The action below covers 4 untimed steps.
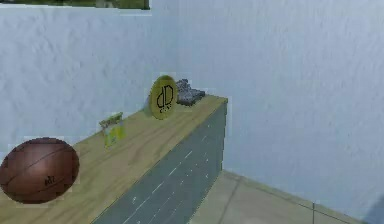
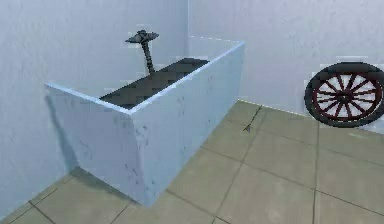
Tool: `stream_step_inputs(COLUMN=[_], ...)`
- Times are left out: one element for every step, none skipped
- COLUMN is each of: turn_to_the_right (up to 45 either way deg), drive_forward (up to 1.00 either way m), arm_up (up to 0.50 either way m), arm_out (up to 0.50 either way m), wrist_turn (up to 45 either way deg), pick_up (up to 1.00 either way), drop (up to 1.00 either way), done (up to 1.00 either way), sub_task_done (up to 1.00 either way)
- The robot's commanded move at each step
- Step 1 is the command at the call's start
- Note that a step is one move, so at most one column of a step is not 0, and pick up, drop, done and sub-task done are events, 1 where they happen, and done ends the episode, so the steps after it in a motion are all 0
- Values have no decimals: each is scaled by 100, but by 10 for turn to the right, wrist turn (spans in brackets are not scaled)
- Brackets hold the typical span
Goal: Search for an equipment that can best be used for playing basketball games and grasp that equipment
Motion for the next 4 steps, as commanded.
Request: stream_step_inputs(turn_to_the_right=[-450, -450, -360, 0], drive_forward=[0, 0, 0, 0], arm_up=[0, 0, 0, 50], arm_out=[0, 0, 0, 0], wrist_turn=[0, 0, 0, 0], pick_up=[0, 0, 0, 0], drop=[0, 0, 0, 0], done=[0, 0, 0, 0], sub_task_done=[0, 0, 0, 0])
